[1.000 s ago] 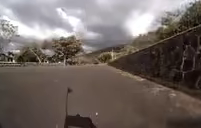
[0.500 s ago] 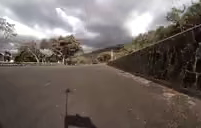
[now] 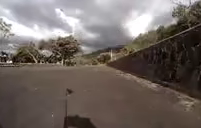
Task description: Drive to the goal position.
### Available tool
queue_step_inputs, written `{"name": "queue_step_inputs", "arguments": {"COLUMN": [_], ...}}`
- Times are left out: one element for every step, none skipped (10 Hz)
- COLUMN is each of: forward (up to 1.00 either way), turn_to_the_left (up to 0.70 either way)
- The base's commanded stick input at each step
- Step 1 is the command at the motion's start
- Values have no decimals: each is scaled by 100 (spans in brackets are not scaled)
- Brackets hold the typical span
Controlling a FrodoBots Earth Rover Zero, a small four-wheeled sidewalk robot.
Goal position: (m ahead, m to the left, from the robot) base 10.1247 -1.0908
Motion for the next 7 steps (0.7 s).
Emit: {"name": "queue_step_inputs", "arguments": {"forward": [100, 100, 100, 100, 100, 100, 100], "turn_to_the_left": [0, 0, 0, 0, 0, 0, 0]}}
